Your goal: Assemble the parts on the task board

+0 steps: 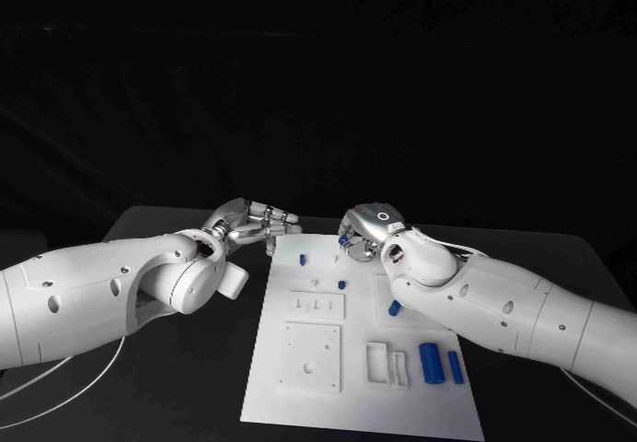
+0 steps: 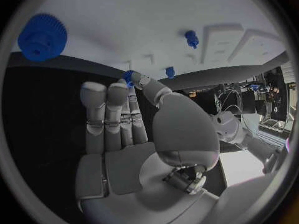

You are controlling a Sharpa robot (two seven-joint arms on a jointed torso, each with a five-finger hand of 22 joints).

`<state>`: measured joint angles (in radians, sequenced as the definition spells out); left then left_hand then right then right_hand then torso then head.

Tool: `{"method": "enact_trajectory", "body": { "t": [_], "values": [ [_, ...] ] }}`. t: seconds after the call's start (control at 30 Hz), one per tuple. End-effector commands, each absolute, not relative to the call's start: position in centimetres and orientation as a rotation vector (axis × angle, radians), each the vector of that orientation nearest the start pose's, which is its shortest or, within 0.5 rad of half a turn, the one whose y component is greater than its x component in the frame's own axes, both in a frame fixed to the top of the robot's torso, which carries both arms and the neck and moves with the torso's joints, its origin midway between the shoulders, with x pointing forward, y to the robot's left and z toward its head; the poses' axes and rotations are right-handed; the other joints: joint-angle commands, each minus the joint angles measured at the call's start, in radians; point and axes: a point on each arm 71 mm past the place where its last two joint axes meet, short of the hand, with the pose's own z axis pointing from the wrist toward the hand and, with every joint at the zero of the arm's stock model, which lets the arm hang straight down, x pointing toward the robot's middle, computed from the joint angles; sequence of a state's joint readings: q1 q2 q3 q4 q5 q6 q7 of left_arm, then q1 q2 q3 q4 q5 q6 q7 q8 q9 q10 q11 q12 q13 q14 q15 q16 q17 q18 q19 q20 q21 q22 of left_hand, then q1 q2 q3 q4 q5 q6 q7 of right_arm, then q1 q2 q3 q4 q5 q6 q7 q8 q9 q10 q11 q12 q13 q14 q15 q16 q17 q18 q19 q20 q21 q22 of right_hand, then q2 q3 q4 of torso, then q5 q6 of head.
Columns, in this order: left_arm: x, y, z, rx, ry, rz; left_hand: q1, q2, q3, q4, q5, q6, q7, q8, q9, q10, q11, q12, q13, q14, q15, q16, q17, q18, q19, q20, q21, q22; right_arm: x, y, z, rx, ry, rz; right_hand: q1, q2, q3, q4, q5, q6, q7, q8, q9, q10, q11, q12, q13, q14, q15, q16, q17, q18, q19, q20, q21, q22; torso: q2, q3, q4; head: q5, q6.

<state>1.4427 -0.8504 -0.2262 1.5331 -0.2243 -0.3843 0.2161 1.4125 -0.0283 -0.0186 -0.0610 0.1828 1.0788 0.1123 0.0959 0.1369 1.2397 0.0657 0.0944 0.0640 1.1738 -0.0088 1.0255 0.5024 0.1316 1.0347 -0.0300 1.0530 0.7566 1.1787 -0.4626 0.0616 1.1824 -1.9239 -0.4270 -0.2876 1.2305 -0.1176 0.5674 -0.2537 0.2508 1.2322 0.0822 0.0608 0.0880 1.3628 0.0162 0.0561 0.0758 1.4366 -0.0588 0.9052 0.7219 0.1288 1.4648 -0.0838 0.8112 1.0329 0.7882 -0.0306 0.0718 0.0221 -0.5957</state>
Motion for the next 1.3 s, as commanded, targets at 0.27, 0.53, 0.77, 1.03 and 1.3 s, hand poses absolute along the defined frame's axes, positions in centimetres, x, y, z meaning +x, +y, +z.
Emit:
{"method": "enact_trajectory", "body": {
  "t": [0.27, 0.53, 0.77, 1.03, 1.3],
  "values": [
    [50.45, 21.1, -12.99, -0.789, 1.571, -1.295, -0.007, -0.001, 0.005, 0.002, 0.006, -0.007, 0.0, -0.003, 0.001, -0.008, 0.0, 0.0, -0.001, 0.001, 0.003, 0.002, -0.001, 0.013, 0.001, 0.004, -0.003, 0.001, 54.28, -9.86, -16.46, -0.348, 1.338, 0.397, -0.003, -0.011, -0.001, 0.007, -0.004, 0.005, 0.0, 0.003, -0.001, 0.004, 0.002, 0.004, 0.0, -0.001, -0.007, -0.005, 0.001, 0.015, 0.035, -0.005, -0.012, 0.008, 0.001, -0.0023, -0.0008, 0.017, -0.012],
    [50.52, 21.09, -12.97, -0.788, 1.571, -1.294, -0.007, -0.001, 0.005, 0.002, 0.006, -0.007, 0.0, -0.003, 0.001, -0.008, 0.0, 0.0, -0.001, 0.001, 0.003, 0.002, -0.001, 0.013, 0.001, 0.004, -0.003, 0.001, 54.24, -9.7, -16.48, -0.35, 1.34, 0.402, -0.003, -0.011, -0.001, 0.007, -0.004, 0.005, 0.0, 0.003, -0.001, 0.004, 0.002, 0.004, 0.0, -0.001, -0.007, -0.005, 0.001, 0.015, 0.035, -0.005, -0.012, 0.008, 0.0, -0.0014, -0.0008, 0.018, -0.014],
    [50.55, 21.07, -12.97, -0.788, 1.571, -1.294, -0.007, -0.001, 0.005, 0.002, 0.006, -0.007, 0.0, -0.003, 0.001, -0.008, 0.0, 0.0, -0.001, 0.001, 0.003, 0.002, -0.001, 0.013, 0.001, 0.004, -0.003, 0.001, 54.35, -9.69, -16.63, -0.355, 1.354, 0.398, -0.004, -0.012, -0.004, 0.009, -0.005, 0.003, 0.0, 0.003, -0.002, 0.003, 0.002, 0.004, -0.001, -0.001, -0.007, -0.006, 0.002, 0.015, 0.036, -0.004, -0.019, 0.013, 0.001, -0.0015, -0.0011, 0.016, -0.015],
    [50.6, 20.96, -12.97, -0.786, 1.572, -1.296, -0.007, -0.001, 0.005, 0.002, 0.006, -0.007, 0.0, -0.003, 0.001, -0.008, 0.0, 0.0, -0.001, 0.001, 0.003, 0.002, -0.001, 0.013, 0.001, 0.004, -0.003, 0.001, 54.37, -9.51, -16.74, -0.362, 1.361, 0.401, -0.003, -0.012, -0.008, 0.011, -0.005, 0.003, 0.0, 0.003, -0.003, 0.002, 0.002, 0.004, -0.001, -0.001, -0.007, -0.008, 0.002, 0.015, 0.037, -0.004, -0.026, 0.019, 0.002, -0.0015, -0.0003, 0.017, -0.015],
    [50.66, 20.9, -12.98, -0.786, 1.573, -1.295, -0.008, -0.003, 0.006, 0.004, 0.006, -0.009, 0.0, -0.003, 0.001, -0.009, 0.001, 0.001, -0.001, 0.001, 0.003, 0.005, -0.005, 0.013, 0.002, 0.004, -0.007, 0.01, 54.54, -9.6, -16.86, -0.361, 1.367, 0.395, -0.005, -0.013, -0.009, 0.012, -0.007, -0.002, 0.001, 0.002, -0.004, -0.003, 0.004, 0.004, -0.002, -0.001, -0.005, -0.009, 0.002, 0.015, 0.038, -0.003, -0.032, 0.023, 0.002, -0.0022, -0.0016, 0.019, -0.019]
  ]
}}
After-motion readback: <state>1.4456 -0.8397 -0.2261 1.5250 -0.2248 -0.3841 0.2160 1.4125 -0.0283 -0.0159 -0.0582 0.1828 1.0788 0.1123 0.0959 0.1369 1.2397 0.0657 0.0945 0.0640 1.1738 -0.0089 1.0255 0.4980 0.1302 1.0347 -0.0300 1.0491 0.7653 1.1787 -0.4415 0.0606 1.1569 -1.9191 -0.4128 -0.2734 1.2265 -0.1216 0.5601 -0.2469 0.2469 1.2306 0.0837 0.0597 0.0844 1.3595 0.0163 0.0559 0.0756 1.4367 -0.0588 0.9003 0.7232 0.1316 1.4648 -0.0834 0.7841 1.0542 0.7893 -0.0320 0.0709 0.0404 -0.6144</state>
